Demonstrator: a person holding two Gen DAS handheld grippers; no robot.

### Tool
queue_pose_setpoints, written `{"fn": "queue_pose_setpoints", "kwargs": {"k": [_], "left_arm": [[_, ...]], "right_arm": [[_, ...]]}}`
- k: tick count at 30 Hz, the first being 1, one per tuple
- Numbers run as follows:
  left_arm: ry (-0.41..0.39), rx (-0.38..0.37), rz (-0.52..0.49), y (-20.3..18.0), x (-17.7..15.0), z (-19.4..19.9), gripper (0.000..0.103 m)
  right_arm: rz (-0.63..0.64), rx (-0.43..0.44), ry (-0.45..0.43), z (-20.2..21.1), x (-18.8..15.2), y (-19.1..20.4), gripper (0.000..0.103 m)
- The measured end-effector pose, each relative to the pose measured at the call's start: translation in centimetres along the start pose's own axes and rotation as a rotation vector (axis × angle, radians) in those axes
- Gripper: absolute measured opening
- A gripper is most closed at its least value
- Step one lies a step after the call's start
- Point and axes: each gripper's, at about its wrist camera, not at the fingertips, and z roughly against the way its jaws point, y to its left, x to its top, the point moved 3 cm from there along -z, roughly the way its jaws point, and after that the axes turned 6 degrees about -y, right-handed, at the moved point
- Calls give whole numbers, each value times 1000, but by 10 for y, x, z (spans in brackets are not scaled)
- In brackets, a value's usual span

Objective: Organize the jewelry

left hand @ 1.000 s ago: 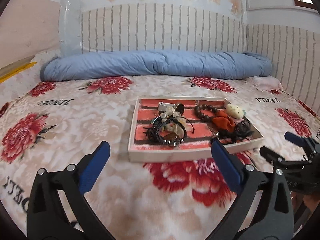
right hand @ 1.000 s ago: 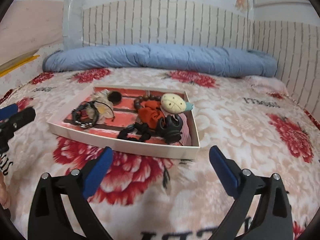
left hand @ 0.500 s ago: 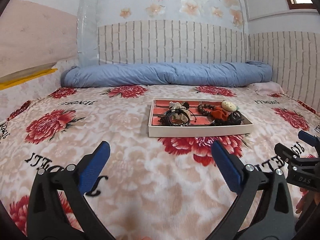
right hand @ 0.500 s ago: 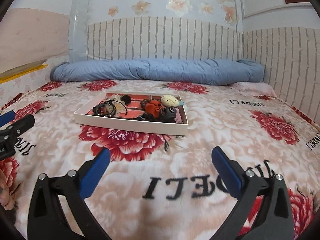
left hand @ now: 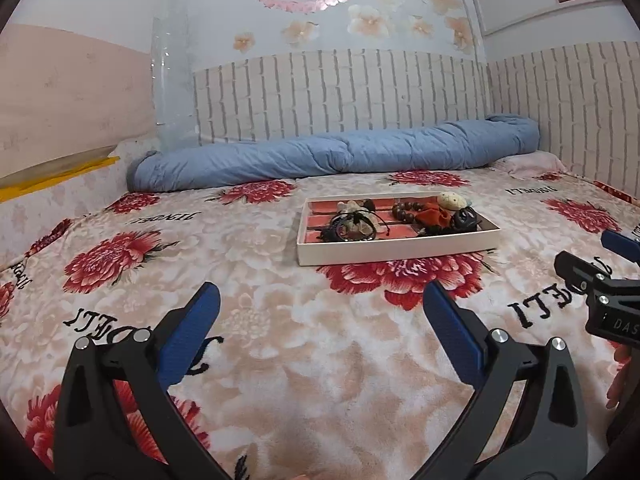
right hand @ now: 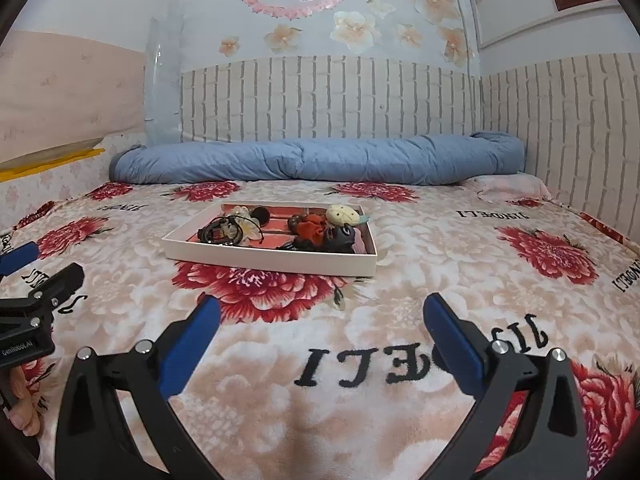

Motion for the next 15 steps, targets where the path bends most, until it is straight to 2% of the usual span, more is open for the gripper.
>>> {"fn": "queue_pose_setpoints", "kwargs": {"k": [15], "left_arm": [[8, 0, 35, 7, -4, -3, 98]], "right_arm": [[-8, -25, -21, 5, -1, -2, 99]]}}
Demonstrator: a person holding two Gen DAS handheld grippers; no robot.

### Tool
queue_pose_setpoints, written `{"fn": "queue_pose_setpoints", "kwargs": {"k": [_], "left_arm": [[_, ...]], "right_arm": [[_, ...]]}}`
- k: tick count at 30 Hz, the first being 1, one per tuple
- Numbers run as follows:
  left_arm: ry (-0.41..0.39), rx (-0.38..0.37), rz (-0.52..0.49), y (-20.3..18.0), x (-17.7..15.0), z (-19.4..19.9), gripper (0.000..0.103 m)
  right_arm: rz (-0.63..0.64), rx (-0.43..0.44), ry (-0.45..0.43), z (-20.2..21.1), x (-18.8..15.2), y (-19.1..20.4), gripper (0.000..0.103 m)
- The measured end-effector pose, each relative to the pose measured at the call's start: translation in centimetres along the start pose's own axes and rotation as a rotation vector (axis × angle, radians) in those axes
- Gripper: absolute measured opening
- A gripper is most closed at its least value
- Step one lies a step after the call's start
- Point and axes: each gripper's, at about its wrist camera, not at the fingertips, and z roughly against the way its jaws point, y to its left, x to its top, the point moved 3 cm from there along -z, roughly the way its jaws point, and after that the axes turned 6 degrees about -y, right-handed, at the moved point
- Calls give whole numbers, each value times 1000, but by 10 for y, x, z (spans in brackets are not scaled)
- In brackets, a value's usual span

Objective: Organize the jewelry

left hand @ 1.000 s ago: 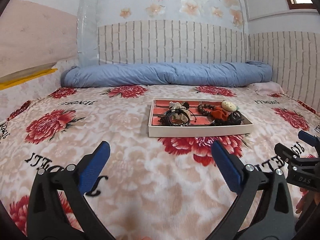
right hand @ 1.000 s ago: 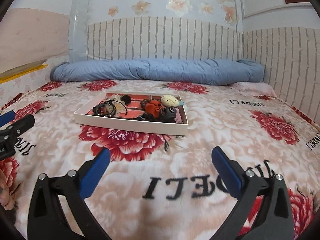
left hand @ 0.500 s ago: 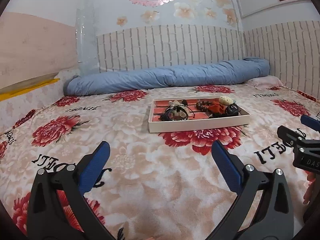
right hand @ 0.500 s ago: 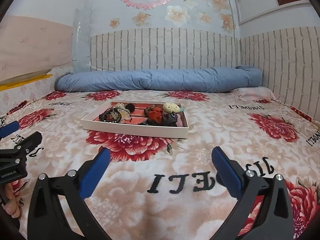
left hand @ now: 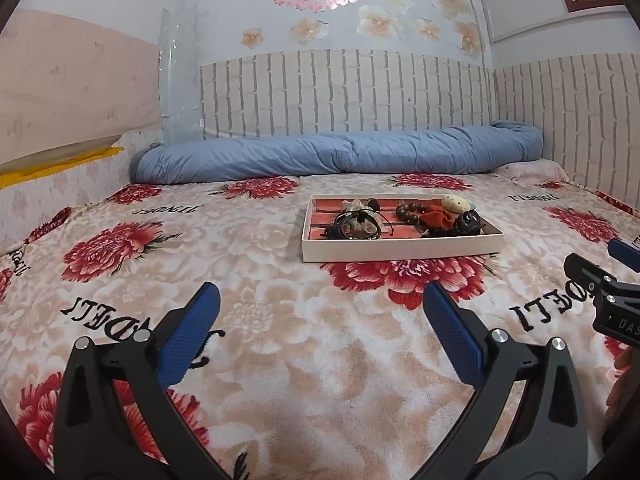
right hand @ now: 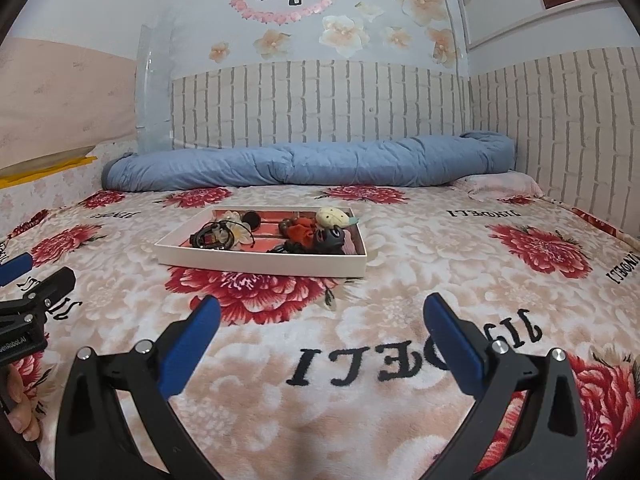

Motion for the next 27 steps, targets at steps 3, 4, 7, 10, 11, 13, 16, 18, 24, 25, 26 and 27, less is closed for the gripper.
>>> {"fn": "queue_pose_setpoints", "kwargs": {"k": [3, 4, 7, 10, 11, 13, 16, 18, 24, 25, 26, 27], "left_arm": [[3, 3, -11, -2, -1, 0, 98], [4, 4, -12, -2, -1, -1, 98], [6, 2, -7, -1, -1, -1, 98], [7, 1, 0, 0, -2, -1, 98], [6, 1, 0, 0, -2, -1, 98], [7, 2, -2, 0, -2, -1, 98], [9, 2, 0, 0, -2, -1, 98], [9, 2, 2, 1, -2, -1, 98], [9, 2, 2, 2, -2, -1, 98], [9, 1, 2, 2, -2, -1, 98], [10, 2, 2, 1, -2, -1, 98], [9, 2, 2, 2, -2, -1, 98]], "right_arm": [[0, 0, 0, 0, 0, 0, 99], [0, -1, 1, 0, 0, 0, 99], [0, -1, 0, 0, 0, 0, 99], [1, -2, 0, 0, 0, 0, 99], [2, -2, -1, 0, 0, 0, 99], [2, -2, 0, 0, 0, 0, 99], [1, -2, -1, 0, 0, 0, 99], [1, -1, 0, 0, 0, 0, 99], [2, -1, -1, 0, 0, 1, 99], [3, -2, -1, 0, 0, 1, 99], [2, -2, -1, 0, 0, 1, 99], [3, -2, -1, 0, 0, 1, 99]]}}
